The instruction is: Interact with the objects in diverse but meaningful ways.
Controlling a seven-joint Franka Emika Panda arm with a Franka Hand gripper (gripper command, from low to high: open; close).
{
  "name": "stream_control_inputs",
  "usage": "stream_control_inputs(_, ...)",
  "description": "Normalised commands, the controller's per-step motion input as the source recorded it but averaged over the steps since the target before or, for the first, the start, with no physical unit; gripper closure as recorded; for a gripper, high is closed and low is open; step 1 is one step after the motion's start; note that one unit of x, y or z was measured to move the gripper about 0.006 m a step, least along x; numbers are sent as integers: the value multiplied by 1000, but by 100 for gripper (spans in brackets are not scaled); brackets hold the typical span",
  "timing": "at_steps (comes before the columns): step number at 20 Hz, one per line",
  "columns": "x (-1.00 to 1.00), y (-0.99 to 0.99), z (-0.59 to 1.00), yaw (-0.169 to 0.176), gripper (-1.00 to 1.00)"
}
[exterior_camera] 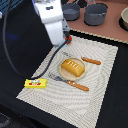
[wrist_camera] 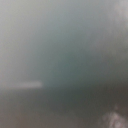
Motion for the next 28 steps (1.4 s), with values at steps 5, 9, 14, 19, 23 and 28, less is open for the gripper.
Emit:
stream_control_inputs(5, -30, -148, -25, 2, 100)
stream_control_inputs(9, -391, -241, -108, 0, 100)
stream_control_inputs(14, -193, -55, -135, -6, 100)
stream_control_inputs(19, 37, 0, -302, -4, 100)
stream_control_inputs(23, -4, -9, -472, 0, 100)
stream_control_inputs(28, -77, -49, -113, 1, 100)
